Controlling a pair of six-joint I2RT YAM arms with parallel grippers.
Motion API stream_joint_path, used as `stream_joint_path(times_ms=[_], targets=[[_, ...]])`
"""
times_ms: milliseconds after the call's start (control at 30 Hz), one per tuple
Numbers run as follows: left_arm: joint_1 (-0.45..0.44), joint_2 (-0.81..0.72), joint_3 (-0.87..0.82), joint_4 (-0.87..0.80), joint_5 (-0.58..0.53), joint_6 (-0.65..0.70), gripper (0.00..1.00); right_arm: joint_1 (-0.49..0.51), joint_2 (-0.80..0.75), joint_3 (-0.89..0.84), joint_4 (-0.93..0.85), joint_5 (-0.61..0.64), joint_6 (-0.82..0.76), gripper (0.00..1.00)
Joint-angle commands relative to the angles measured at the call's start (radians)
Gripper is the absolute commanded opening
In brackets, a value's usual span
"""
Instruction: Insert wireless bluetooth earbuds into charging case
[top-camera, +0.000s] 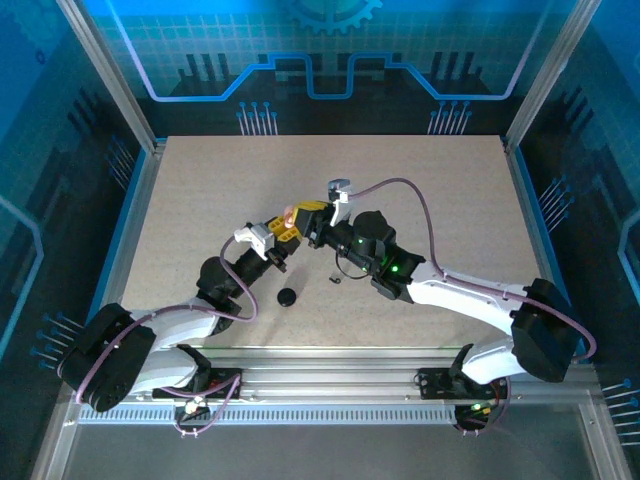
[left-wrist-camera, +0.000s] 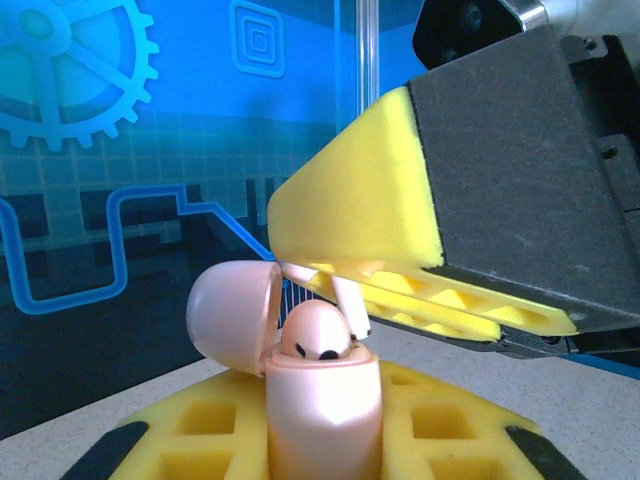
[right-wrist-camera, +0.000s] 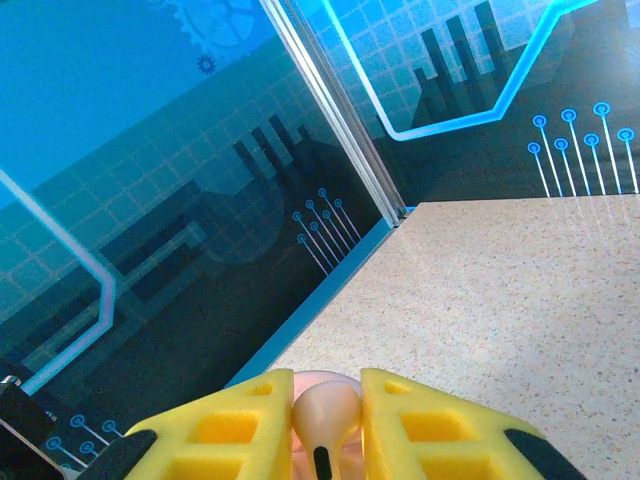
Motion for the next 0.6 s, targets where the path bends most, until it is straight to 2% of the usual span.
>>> stream_joint_path(times_ms=[0, 267, 567], targets=[[-0.009, -0.019, 0.005, 0.059, 0.035, 0.01, 0.12, 0.007, 0.008, 0.028, -0.019, -0.014, -0.016, 0.23], [-0.008, -0.024, -0.011, 0.059, 0.064, 0.032, 0.12, -0.026, 0.021, 0.069, -0.042, -0.067, -0.015, 0.23], [-0.009, -0.028, -0.018, 0.059, 0.021, 0.038, 0.12, -0.032, -0.021, 0.094, -0.059, -0.086, -0.051, 0.23]])
